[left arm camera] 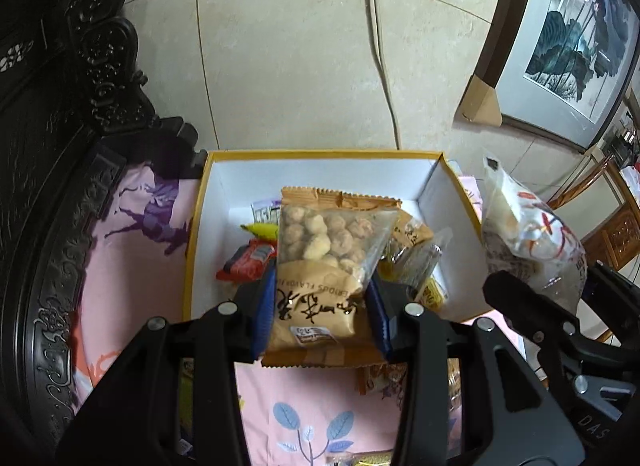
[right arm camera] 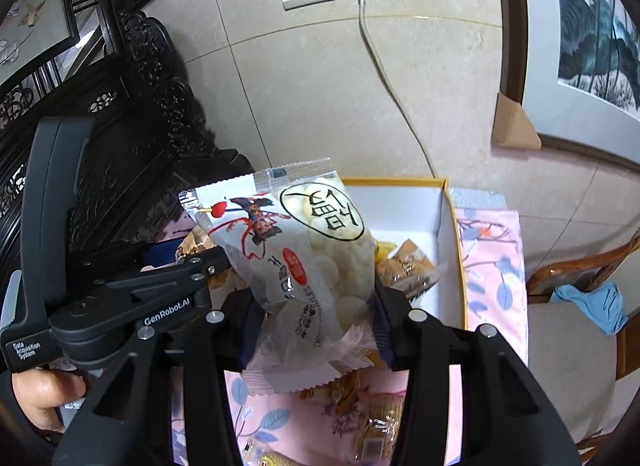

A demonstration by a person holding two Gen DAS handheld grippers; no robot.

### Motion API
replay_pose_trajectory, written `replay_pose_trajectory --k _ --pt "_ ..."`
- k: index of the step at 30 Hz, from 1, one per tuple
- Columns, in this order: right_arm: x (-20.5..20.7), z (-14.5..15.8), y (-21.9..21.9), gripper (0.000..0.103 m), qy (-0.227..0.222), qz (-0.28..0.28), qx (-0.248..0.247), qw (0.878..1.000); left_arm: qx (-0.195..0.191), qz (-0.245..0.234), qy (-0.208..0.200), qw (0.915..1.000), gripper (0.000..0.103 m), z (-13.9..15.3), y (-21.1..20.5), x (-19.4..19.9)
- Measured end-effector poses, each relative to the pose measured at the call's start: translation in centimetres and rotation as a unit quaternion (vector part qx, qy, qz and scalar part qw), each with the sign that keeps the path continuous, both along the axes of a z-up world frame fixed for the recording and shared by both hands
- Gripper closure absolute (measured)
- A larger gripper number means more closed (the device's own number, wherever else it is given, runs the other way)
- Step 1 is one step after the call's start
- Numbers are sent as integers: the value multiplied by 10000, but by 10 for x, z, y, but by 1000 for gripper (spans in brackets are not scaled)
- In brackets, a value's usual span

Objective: Organize snacks
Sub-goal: 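Carry both bags over the yellow box and release them inside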

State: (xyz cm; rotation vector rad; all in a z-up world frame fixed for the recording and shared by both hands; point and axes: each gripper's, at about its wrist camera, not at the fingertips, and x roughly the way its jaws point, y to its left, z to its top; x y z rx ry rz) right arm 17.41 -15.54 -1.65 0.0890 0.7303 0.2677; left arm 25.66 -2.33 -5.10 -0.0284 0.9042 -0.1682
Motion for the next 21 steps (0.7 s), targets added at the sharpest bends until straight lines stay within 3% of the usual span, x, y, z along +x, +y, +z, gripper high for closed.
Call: replay_pose_trajectory --k 5,8,9,15,18,21 --pt "13 7 3 54 -45 -51 -62 10000 3 78 19 10000 59 2 4 13" --pt "29 6 0 39 27 -239 -152 9996 261 269 -107 9992 12 7 9 25" --pt "34 6 -2 31 49 -327 -177 9993 310 321 -182 9988 5 10 12 26" --pt "35 -4 -18 31 154 -369 -317 9987 308 489 -99 9983 5 10 37 28" --pt "18 -20 -19 31 439 74 -279 9986 156 568 61 9982 5 -3 51 12" --pt "-16 -57 -7 31 913 876 -337 9914 46 633 223 9977 5 -22 65 -14"
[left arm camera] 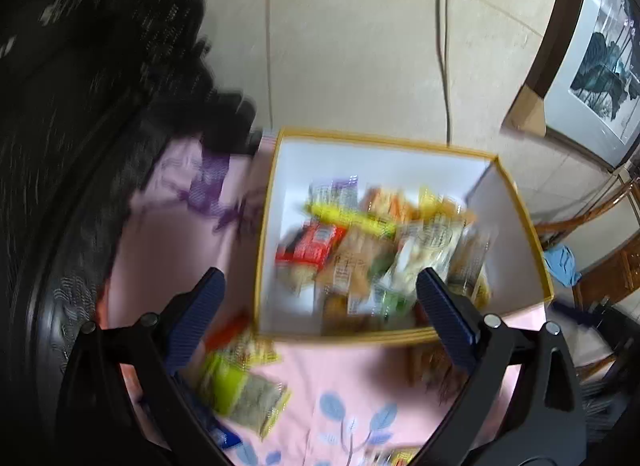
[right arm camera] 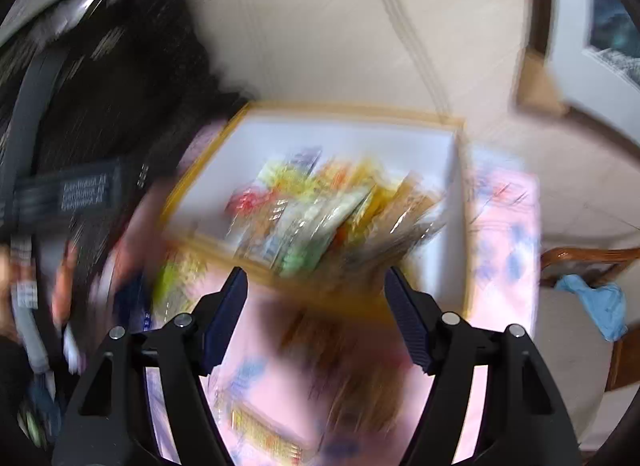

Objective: Organize snacks
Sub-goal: 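Grasp the rice cracker stick pack with the right gripper while the left gripper grasps the blue bag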

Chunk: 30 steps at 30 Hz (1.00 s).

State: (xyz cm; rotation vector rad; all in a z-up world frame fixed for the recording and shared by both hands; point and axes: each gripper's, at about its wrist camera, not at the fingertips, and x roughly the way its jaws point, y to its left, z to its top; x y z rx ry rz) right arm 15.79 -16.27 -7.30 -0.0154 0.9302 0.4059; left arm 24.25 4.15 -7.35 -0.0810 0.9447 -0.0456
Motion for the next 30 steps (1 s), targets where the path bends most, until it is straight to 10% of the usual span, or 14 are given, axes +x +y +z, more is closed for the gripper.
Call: replay_pose_trajectory --k 4,10,16,20,30 --pt "-62 -72 32 31 815 1104 -227 9903 -96 328 292 9990 5 -31 30 -34" --pt "-83 -126 54 31 1095 1353 -573 9831 -385 1200 729 9893 5 -59 95 -66" --pt "-89 -148 65 37 1072 1566 -1270 9736 -243 1812 689 9807 5 -58 144 -86" --pt "-94 -146 65 74 907 1261 -1365 9784 -209 2036 885 9748 5 -70 163 -98" --pt "-87 -143 58 74 1095 864 -1066 9845 258 2294 1857 9551 3 -152 152 -106"
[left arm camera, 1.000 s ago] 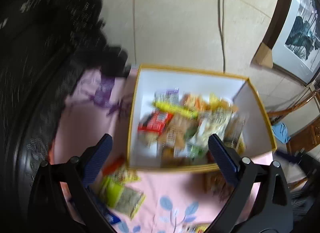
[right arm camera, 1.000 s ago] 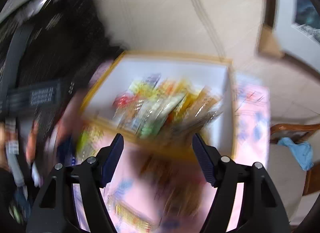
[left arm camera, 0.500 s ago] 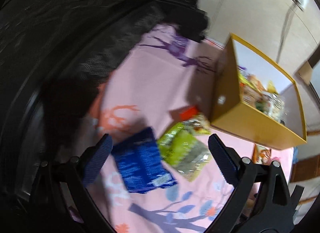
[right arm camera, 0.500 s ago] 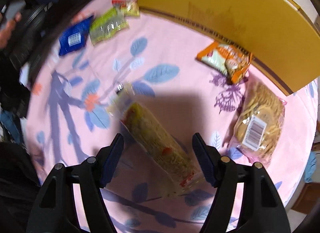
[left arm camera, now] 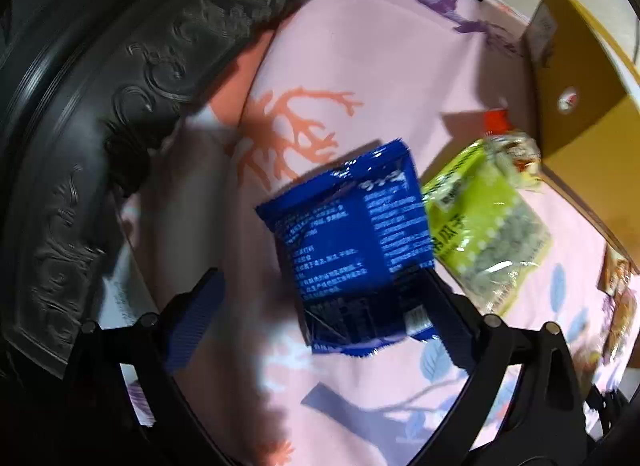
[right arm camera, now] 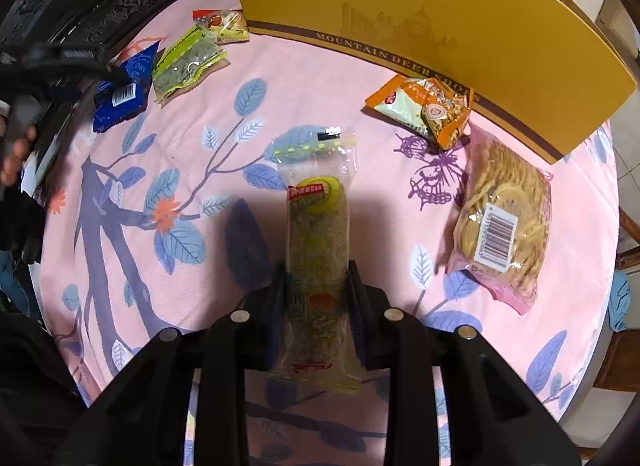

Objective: Organize snacks
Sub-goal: 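Grasp the rice cracker stick pack with the right gripper while the left gripper grasps the blue bag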

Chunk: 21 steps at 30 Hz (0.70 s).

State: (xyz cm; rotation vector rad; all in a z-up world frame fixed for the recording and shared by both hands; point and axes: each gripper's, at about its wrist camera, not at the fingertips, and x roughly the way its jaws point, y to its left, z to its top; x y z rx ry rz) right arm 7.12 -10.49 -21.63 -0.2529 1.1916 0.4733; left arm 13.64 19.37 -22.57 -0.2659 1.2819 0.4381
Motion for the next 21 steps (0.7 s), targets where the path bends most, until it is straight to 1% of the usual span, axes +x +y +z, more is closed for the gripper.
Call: replay_pose_trajectory --k 3,7,9,11,12,13,14,17,19,21 --pt "-2 0 3 73 9 -46 24 10000 20 202 -103 9997 2 -2 5 3" --pt "-3 0 3 73 21 -77 32 10000 379 309 -109 9987 2 6 6 2" --pt "-3 0 2 72 18 -102 58 9999 243 442 -239 9984 2 11 11 -4" --pt "-2 -1 2 72 23 -138 97 9999 0 524 -293 9982 2 11 13 -7" --pt "-2 0 2 72 29 -146 106 9998 -57 507 -239 9984 2 10 11 -6" --pt "-2 -1 1 72 30 -144 103 9998 -45 448 -101 9989 2 6 9 -2" --pt "-2 -1 0 72 30 -136 93 9999 -37 407 -55 9991 2 4 7 0" --pt "-3 0 1 72 39 -122 87 9999 -228 374 -239 9988 2 4 1 5" --pt "-3 0 1 72 43 -140 106 9998 -281 299 -208 9989 2 -2 -3 10" --pt "-3 0 1 72 41 -144 101 9998 -577 234 -160 9979 2 -10 -7 16"
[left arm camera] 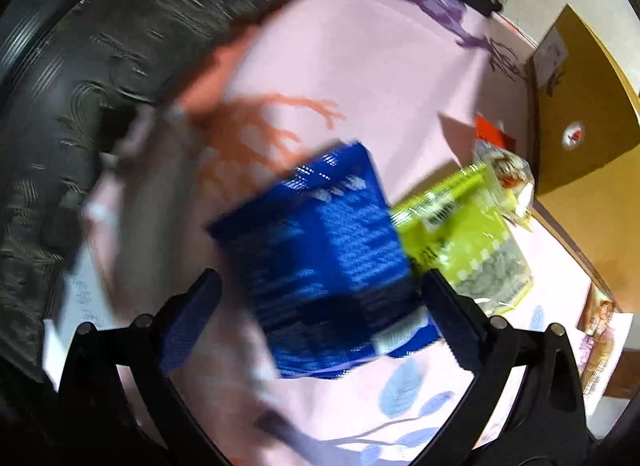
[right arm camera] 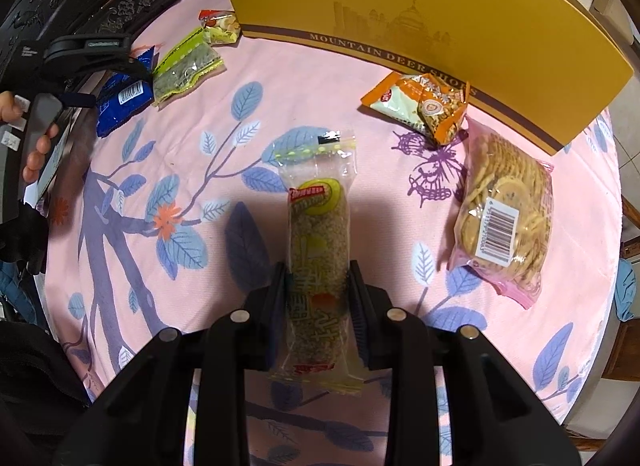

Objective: Organize snacks
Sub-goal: 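Grasp the rice cracker stick pack with the right gripper while the left gripper grasps the blue bag, then carry both packs over the yellow box and release them inside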

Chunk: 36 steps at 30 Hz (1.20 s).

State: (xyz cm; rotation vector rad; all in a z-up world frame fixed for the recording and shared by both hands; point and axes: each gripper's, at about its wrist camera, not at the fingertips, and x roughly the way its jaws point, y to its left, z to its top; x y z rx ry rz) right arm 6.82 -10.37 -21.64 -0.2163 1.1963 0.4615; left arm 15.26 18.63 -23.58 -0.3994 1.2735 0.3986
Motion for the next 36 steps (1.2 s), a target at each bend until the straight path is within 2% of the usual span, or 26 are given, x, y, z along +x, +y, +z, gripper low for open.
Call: replay_pose_trajectory --k 3,5,7,8,9,11,13,19,22,24,28,30,34,36 --pt "1 0 -1 72 15 -7 24 10000 27 7 33 10000 2 -5 -3 0" --pt "0 0 -1 72 19 -25 41 10000 -192 134 -92 9997 2 -13 1 3" --pt "1 0 -2 72 22 -29 46 10000 -129 179 -245 9995 10 -12 3 -1" --pt "1 0 -2 73 16 -33 38 10000 -26 126 -335 9994 30 -8 2 -3" --pt "1 1 -2 74 1 -45 24 10000 37 51 -348 9994 38 -5 1 -4" --pt "-1 1 -2 74 -35 -90 18 10000 -40 -16 -418 9991 47 -4 3 -7" --pt "-3 2 -2 74 -86 -123 46 9999 -43 -51 -448 9990 51 -1 3 -13" --pt "-12 27 -4 74 -418 -152 251 9987 -127 -519 -655 9964 53 22 -16 -38" --pt "-10 37 -10 74 -460 -269 372 9979 -250 -941 -872 9914 53 44 -39 -48" --pt "-7 43 -14 74 -484 -353 452 9972 -280 -1357 -1015 9851 53 60 -64 -51" --pt "-5 58 -19 74 -627 -460 549 9955 -328 -1912 -1215 9735 52 78 -105 -32" --pt "-2 75 -21 74 -800 -546 626 9933 -332 -2155 -1338 9667 52 89 -124 -19" --pt "15 113 -29 74 -1168 -730 844 9869 -429 -2349 -1572 9582 52 114 -150 9" --pt "27 134 -34 74 -1385 -841 1040 9813 -360 -2458 -1753 9527 52 132 -165 30"
